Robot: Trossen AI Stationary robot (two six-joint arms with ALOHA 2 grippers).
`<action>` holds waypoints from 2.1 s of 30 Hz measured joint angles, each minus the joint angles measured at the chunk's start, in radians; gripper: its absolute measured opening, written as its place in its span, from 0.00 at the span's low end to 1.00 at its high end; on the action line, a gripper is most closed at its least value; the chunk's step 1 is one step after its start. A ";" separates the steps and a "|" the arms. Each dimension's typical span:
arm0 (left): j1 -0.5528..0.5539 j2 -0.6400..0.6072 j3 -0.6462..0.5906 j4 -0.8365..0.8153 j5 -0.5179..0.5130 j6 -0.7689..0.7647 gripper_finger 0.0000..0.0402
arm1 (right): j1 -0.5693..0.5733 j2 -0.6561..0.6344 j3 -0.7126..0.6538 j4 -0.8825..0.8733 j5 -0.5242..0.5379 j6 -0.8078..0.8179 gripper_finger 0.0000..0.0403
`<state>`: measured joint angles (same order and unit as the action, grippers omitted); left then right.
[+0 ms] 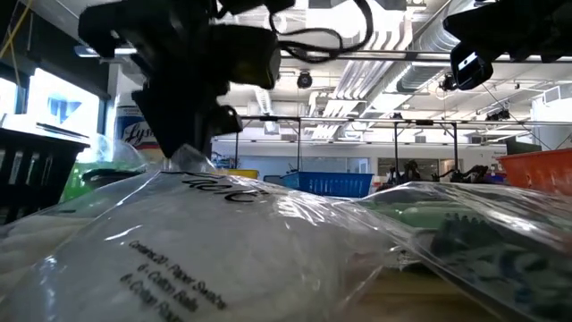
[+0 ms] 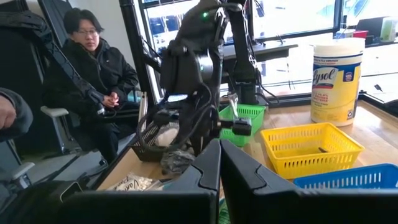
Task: Pick & Place Travel size toiletries
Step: Put the hairbrush into the orange bin
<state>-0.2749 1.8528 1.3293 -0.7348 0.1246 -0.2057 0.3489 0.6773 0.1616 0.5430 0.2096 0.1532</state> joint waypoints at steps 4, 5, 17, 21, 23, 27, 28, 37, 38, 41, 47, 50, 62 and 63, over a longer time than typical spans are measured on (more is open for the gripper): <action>0.000 -0.069 0.000 0.000 0.002 0.015 0.03 | 0.000 0.000 0.000 0.001 0.000 -0.004 0.00; 0.000 -0.087 0.000 0.002 0.003 0.025 0.02 | 0.000 0.000 0.000 0.000 0.000 -0.008 0.00; 0.001 -0.181 0.000 0.143 0.032 0.075 0.00 | 0.000 0.000 0.000 0.000 0.000 -0.019 0.00; 0.001 -0.181 0.016 0.128 0.073 0.085 0.00 | 0.000 0.000 0.000 0.000 0.000 -0.019 0.00; 0.001 -0.181 0.017 0.141 0.089 0.111 0.00 | 0.000 0.000 0.000 -0.006 -0.005 -0.010 0.00; 0.002 -0.180 0.056 0.134 0.066 0.149 0.00 | 0.000 0.010 0.001 -0.006 -0.002 0.000 0.00; 0.008 -0.180 0.071 0.138 0.063 0.161 0.00 | -0.002 0.010 0.001 -0.006 0.001 0.000 0.00; 0.041 -0.180 0.209 0.148 0.117 0.247 0.00 | -0.003 0.016 0.001 0.000 0.000 0.008 0.00; 0.046 -0.180 0.212 0.159 0.140 0.259 0.00 | -0.003 0.016 0.001 -0.001 0.000 0.009 0.00; 0.068 -0.180 0.212 0.197 0.182 0.283 0.00 | -0.003 0.016 0.001 -0.001 -0.003 0.030 0.00; 0.081 -0.164 0.212 0.272 0.266 0.266 0.00 | -0.003 0.016 0.001 -0.001 0.000 0.034 0.00; 0.066 -0.143 0.203 0.258 0.269 0.227 0.00 | -0.003 0.018 0.001 -0.001 -0.002 0.038 0.00; 0.026 -0.062 0.178 0.251 0.219 0.171 0.00 | -0.002 0.202 0.018 0.178 -0.083 0.058 0.04; 0.026 -0.061 0.178 0.260 0.209 0.171 0.00 | -0.002 0.224 0.029 0.183 -0.087 0.059 0.07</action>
<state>-0.2493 1.7915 1.5070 -0.4746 0.3338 -0.0349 0.3464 0.9013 0.1904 0.7260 0.1222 0.2118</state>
